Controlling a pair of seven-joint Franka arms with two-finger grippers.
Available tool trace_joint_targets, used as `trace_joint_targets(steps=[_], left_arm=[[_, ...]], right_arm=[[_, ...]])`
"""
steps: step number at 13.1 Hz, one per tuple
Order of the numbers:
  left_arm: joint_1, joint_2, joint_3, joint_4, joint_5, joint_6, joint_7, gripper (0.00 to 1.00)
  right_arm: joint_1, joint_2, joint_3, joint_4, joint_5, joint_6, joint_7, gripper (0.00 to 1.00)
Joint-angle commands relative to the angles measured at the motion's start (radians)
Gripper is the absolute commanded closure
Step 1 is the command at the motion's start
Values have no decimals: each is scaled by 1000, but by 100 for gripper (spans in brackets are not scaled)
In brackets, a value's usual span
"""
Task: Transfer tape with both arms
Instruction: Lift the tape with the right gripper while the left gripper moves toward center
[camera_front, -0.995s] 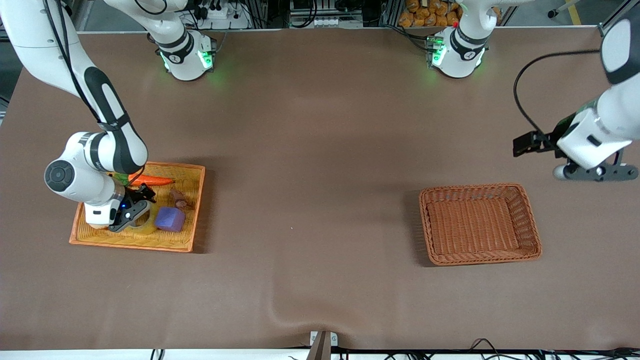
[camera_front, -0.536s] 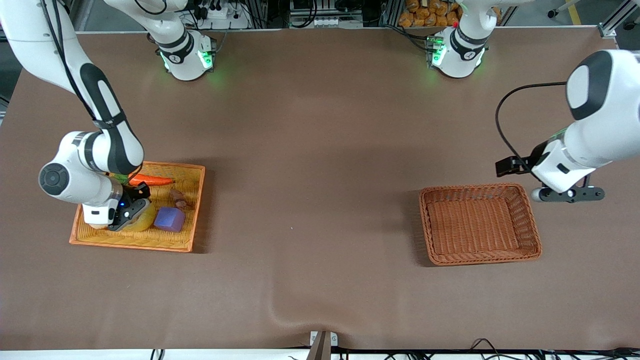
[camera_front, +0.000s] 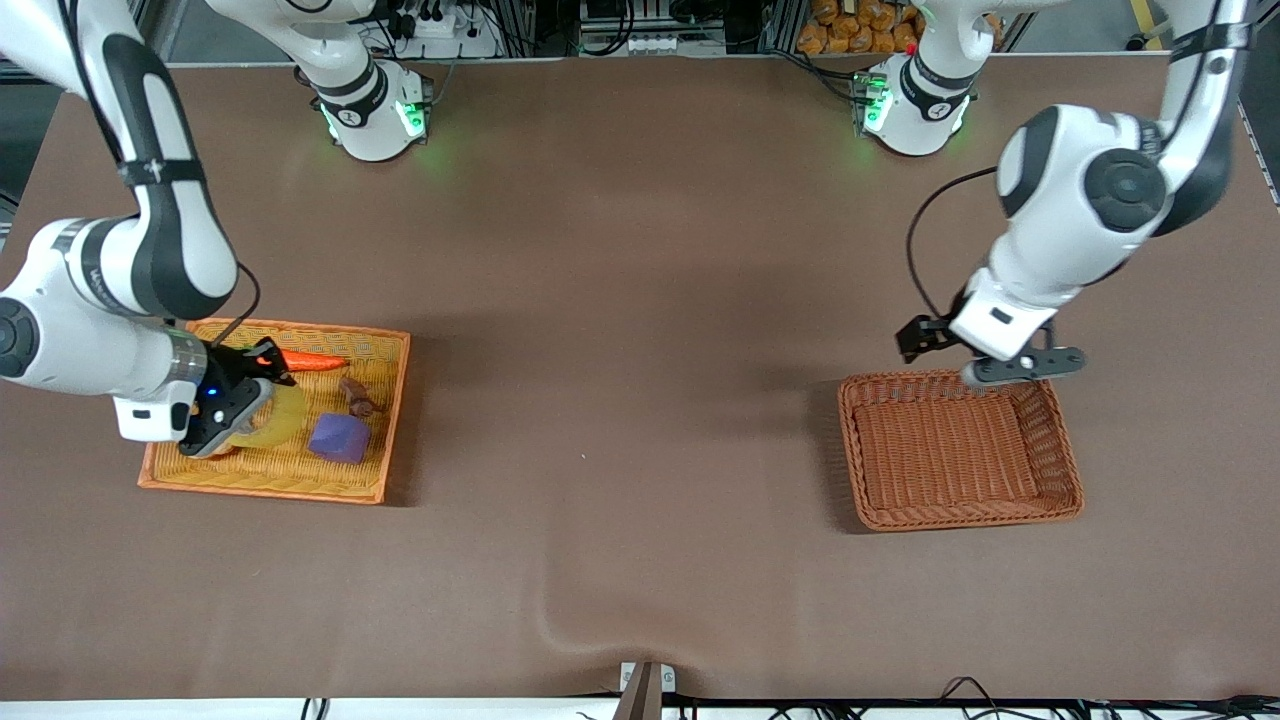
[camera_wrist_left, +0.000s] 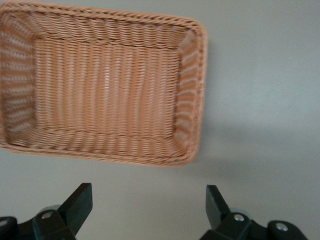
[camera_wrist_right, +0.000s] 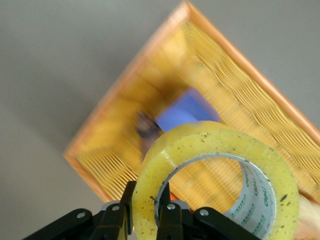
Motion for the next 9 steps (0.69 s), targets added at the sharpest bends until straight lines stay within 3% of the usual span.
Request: trace_joint_targets(steps=[1, 4, 9], left_arm=[[-21, 60, -33, 4, 22, 90, -140, 0], [-58, 202, -32, 106, 22, 107, -300, 0], [-61, 367, -32, 321, 22, 107, -472, 0]], right_arm=[[163, 5, -4, 59, 22, -12, 246, 100], [437, 84, -8, 228, 31, -9, 703, 100], [663, 429, -8, 554, 28, 146, 1134, 100]])
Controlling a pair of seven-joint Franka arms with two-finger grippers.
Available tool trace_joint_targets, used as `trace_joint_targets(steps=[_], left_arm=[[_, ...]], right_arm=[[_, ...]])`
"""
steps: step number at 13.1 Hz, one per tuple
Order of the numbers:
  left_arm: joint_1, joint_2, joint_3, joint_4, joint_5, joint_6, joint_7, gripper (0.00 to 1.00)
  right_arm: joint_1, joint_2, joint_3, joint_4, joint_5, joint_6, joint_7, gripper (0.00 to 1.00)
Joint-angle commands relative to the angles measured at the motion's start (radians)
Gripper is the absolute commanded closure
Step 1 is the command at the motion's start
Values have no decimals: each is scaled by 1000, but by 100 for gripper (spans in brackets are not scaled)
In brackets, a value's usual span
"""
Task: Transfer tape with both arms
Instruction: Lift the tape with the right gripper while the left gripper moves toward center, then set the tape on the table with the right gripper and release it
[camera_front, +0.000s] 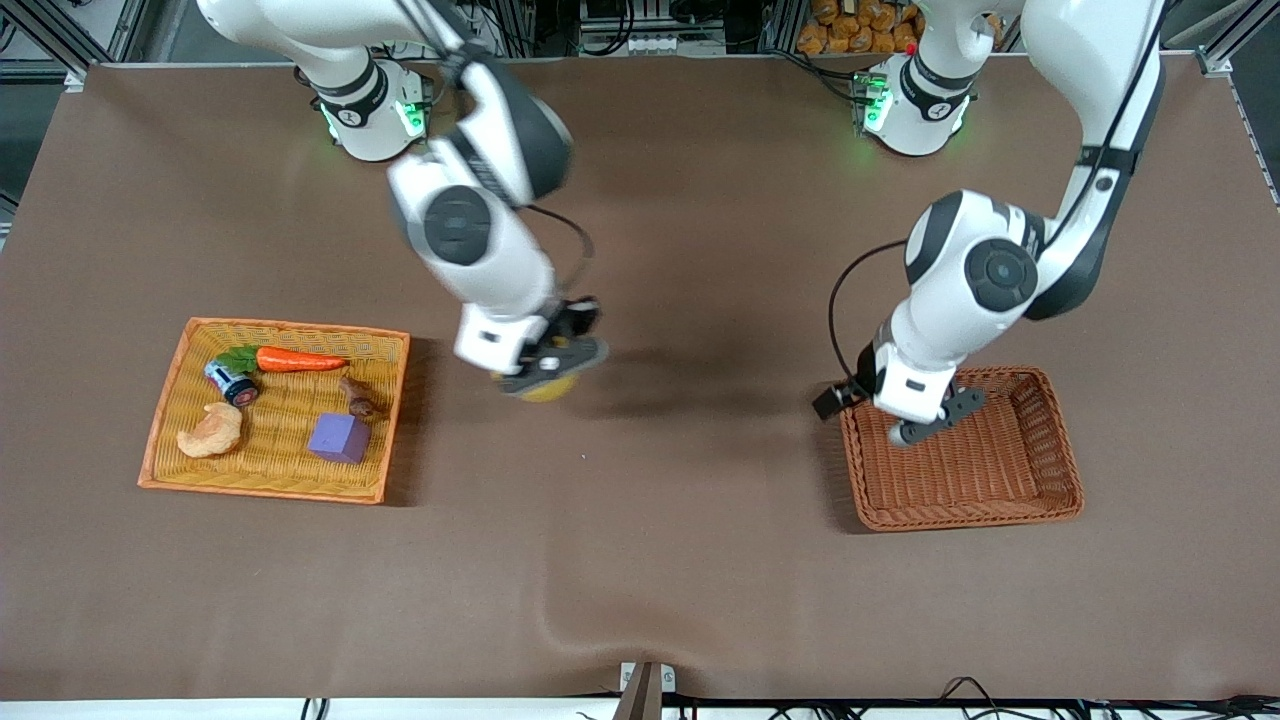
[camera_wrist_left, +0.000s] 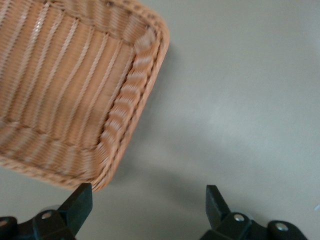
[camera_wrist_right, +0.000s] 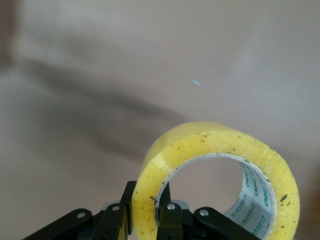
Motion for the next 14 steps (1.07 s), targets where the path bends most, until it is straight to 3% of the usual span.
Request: trace_joint_targets(steps=[1, 3, 5, 8, 9, 11, 12, 13, 14], left_arm=[[-3, 80, -2, 121, 22, -13, -71, 0], [-3, 91, 0, 130, 23, -13, -71, 0], [-3, 96, 1, 130, 25, -13, -70, 0], [-32, 117, 0, 127, 113, -13, -71, 0], [-44, 131, 1, 125, 126, -13, -77, 0], [-67, 148, 4, 127, 146, -13, -100, 0], [-69, 151, 4, 128, 164, -13, -120, 0], [-69, 151, 3, 128, 182, -13, -135, 0], [-70, 151, 3, 127, 189, -13, -137, 0]], right_arm=[[68, 255, -19, 273, 4, 78, 164, 100], [104, 315, -24, 333, 3, 123, 187, 100], [132, 392, -19, 344, 4, 259, 207, 100], [140, 409, -25, 337, 1, 269, 281, 100], [153, 420, -25, 337, 1, 275, 285, 93], [157, 404, -25, 335, 0, 264, 310, 69], [156, 376, -27, 332, -2, 240, 310, 44], [145, 343, -30, 332, -6, 156, 308, 12], [142, 302, -60, 332, -14, 59, 307, 0]])
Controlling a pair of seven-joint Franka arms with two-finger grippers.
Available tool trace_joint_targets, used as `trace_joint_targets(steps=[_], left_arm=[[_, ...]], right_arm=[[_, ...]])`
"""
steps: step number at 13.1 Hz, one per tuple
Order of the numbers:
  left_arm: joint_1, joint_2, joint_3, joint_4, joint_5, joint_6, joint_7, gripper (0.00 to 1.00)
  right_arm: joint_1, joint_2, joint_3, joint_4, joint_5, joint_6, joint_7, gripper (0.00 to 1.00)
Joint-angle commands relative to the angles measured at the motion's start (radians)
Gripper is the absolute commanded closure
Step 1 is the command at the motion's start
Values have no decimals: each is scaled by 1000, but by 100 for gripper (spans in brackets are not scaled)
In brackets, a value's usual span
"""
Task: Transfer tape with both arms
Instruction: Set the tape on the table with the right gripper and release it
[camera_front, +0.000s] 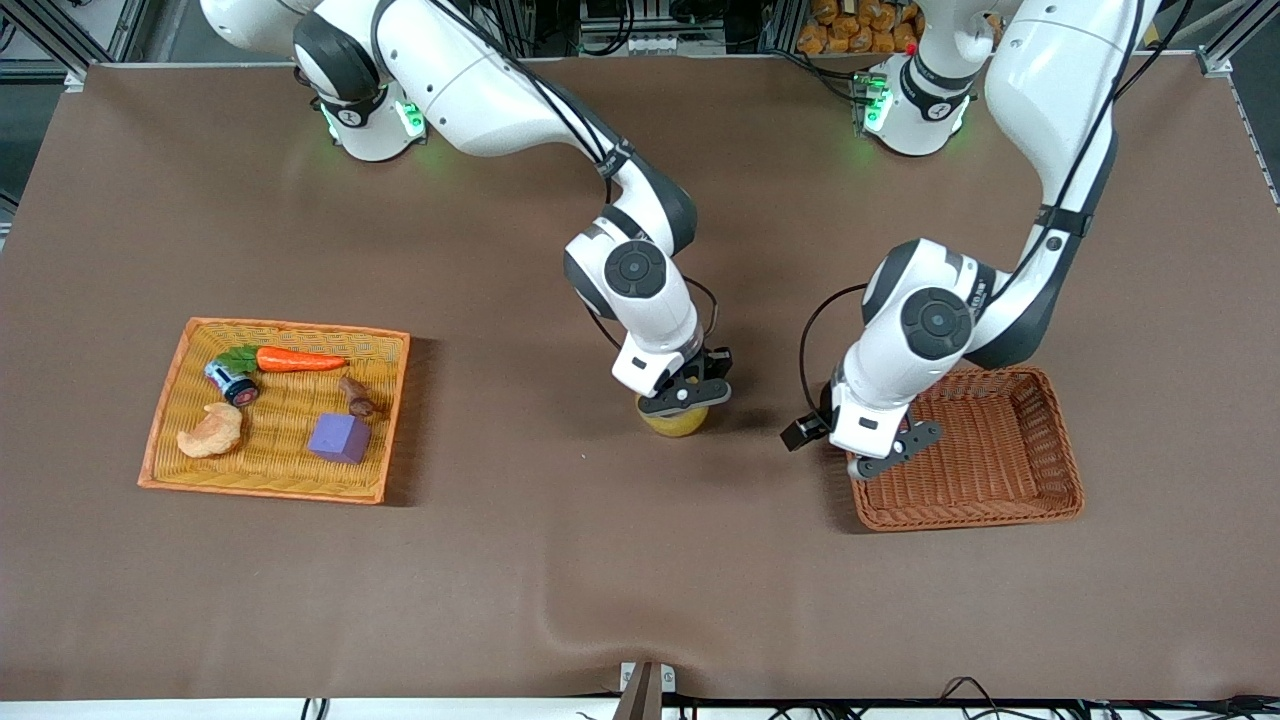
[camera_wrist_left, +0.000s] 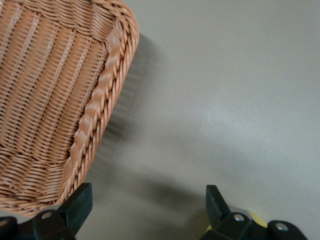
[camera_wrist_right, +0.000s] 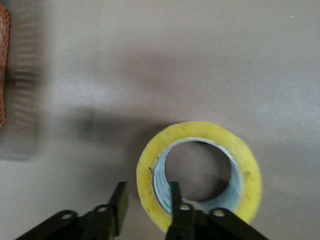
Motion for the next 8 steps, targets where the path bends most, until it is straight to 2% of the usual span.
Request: trace_joint_targets(steps=[1, 3, 6, 8], left_arm=[[-3, 6, 3, 20, 40, -11, -32, 0], [-20, 6, 2, 19, 40, -13, -39, 0], [-83, 14, 5, 20, 40, -14, -104, 0], [-128, 17, 5, 19, 40, -16, -154, 0]], right_arm=[[4, -132, -71, 0, -22, -211, 17, 0], [-20, -244, -87, -27, -24, -298, -18, 0], [-132, -500, -90, -245, -24, -309, -187, 0], [-254, -620, -90, -393, -22, -359, -248, 0]])
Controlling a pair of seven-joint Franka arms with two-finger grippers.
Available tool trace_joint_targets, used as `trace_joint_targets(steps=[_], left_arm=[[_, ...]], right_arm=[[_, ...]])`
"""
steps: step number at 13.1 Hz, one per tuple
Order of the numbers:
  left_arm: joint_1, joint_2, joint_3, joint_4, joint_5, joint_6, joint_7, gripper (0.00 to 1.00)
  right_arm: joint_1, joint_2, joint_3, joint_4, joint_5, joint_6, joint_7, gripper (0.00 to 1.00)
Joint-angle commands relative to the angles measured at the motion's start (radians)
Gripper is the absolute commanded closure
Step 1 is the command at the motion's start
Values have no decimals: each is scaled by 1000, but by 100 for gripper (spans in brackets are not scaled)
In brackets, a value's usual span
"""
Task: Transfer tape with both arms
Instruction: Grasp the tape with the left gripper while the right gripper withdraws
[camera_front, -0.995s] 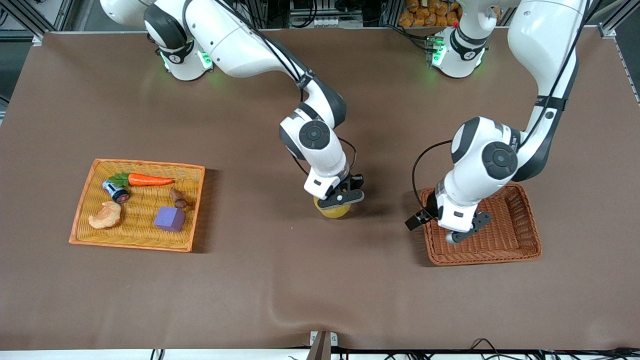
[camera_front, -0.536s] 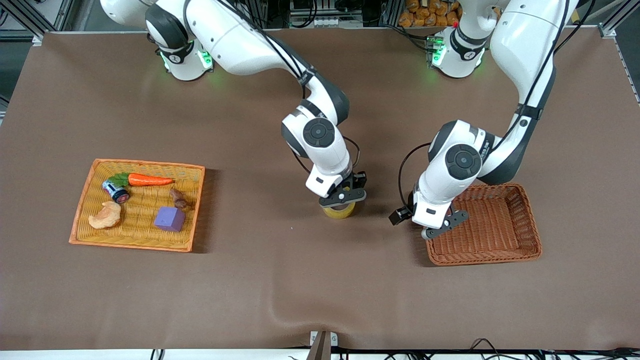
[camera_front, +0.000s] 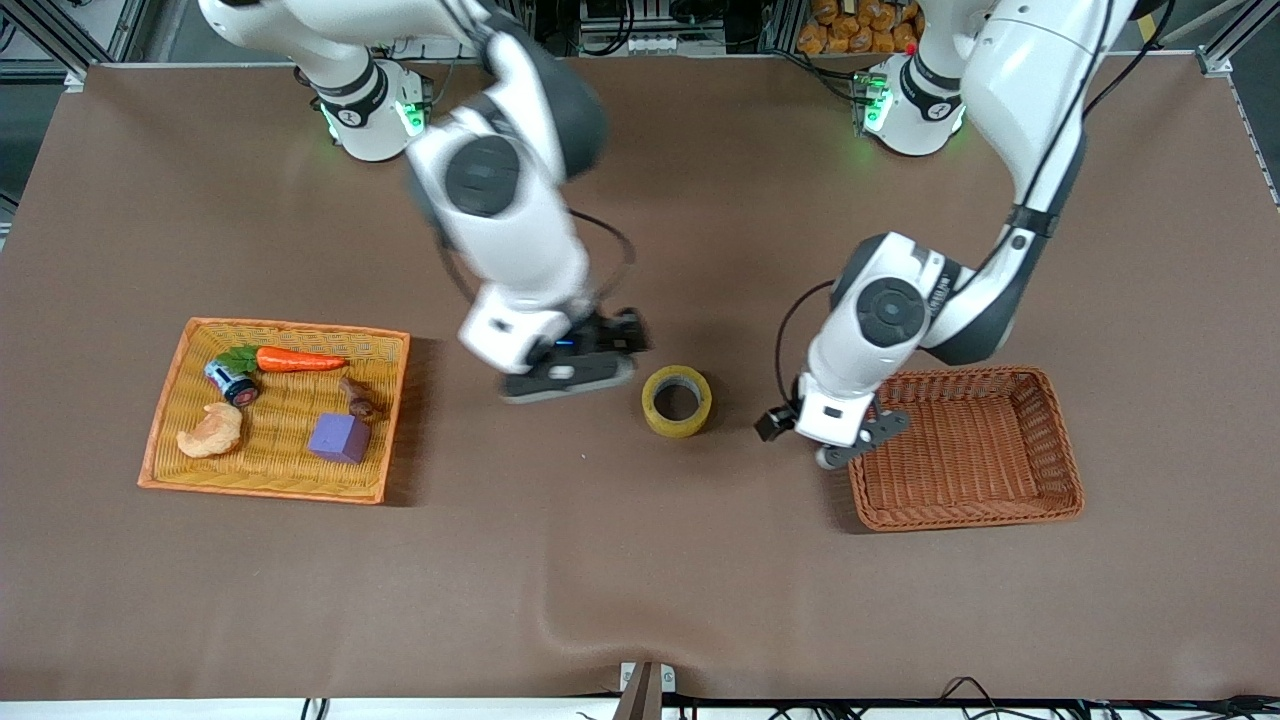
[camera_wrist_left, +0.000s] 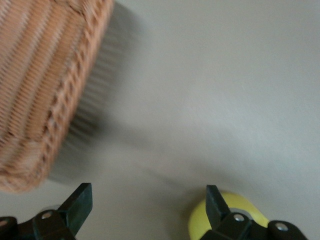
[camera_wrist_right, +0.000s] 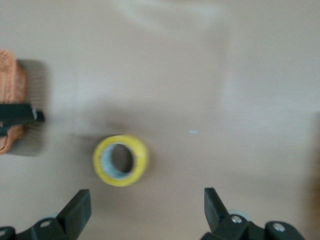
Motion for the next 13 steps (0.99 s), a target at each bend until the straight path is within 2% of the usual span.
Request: trace_joint_targets(steps=[1, 2, 3, 7, 8, 11, 13], left_arm=[[-77, 27, 5, 21, 28, -15, -86, 0], [-118, 48, 10, 22, 28, -15, -117, 0], [-146, 71, 12, 22, 34, -16, -140, 0], [-207, 122, 16, 25, 43, -15, -200, 0], [-207, 123, 16, 26, 43, -15, -200, 0], [-218, 194, 38, 106, 45, -15, -198, 0], [-252, 225, 68, 130, 45, -15, -200, 0]], right_arm=[[-158, -239, 23, -331, -8, -14, -235, 0], [-192, -302, 20, -389, -8, -25, -331, 0], [-248, -354, 20, -423, -8, -69, -321, 0], [-424, -494, 21, -422, -9, -293, -332, 0], [-442, -514, 20, -419, -15, -319, -335, 0], [-505, -511, 31, -352, -188, -344, -339, 0], [-562, -508, 29, -350, -190, -377, -338, 0]])
